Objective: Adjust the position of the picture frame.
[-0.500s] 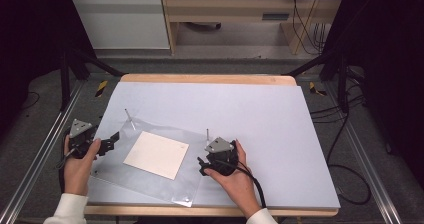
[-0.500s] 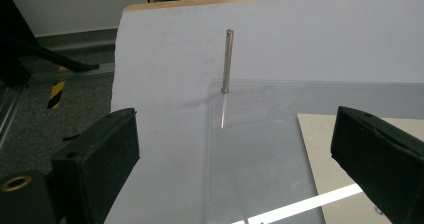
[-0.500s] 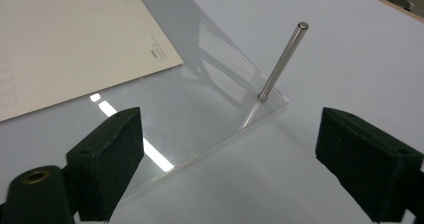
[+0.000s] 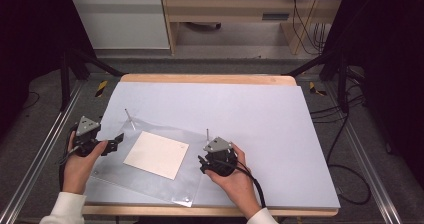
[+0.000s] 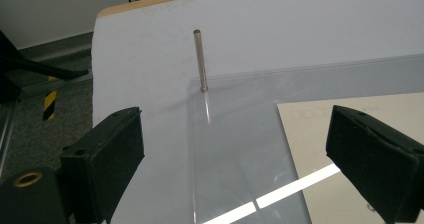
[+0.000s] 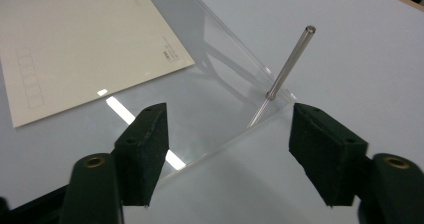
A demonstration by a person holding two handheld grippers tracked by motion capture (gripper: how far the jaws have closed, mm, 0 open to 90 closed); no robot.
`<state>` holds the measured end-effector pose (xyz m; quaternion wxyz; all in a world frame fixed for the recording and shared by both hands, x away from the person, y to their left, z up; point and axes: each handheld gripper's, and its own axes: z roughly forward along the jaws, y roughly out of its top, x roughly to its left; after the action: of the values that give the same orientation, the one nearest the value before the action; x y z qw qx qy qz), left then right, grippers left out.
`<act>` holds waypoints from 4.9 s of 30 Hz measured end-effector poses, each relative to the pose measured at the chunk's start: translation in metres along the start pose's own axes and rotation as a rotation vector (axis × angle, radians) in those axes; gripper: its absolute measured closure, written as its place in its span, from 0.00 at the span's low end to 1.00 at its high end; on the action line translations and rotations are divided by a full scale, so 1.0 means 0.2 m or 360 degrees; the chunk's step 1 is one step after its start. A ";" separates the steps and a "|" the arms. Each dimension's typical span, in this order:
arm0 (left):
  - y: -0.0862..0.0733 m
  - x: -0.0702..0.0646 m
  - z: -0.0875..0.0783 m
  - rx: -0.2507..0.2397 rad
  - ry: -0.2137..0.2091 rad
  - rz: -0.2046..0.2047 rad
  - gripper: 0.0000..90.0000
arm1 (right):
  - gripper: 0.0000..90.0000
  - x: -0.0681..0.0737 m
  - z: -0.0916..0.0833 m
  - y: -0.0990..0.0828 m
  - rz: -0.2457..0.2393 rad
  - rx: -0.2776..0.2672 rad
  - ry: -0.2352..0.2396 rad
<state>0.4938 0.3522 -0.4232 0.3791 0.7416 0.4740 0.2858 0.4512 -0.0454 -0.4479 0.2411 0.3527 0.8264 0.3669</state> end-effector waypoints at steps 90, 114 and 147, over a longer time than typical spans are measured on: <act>0.49 -0.18 0.23 0.0188 -0.0117 0.0092 0.94 | 0.92 -0.56 -0.06 0.31 0.0261 0.0128 0.0050; 0.46 -0.58 0.51 0.0338 -0.0217 0.0128 0.94 | 0.93 -1.00 -0.05 0.04 0.0354 0.0274 -0.0004; 0.29 -0.62 0.71 0.0146 -0.0163 -0.0185 0.94 | 0.94 -0.99 0.19 -0.09 0.0409 0.0337 -0.0026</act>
<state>0.5855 0.1822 -0.4610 0.3845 0.7430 0.5088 0.2029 0.5950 -0.1873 -0.4575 0.1604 0.4820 0.8065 0.3026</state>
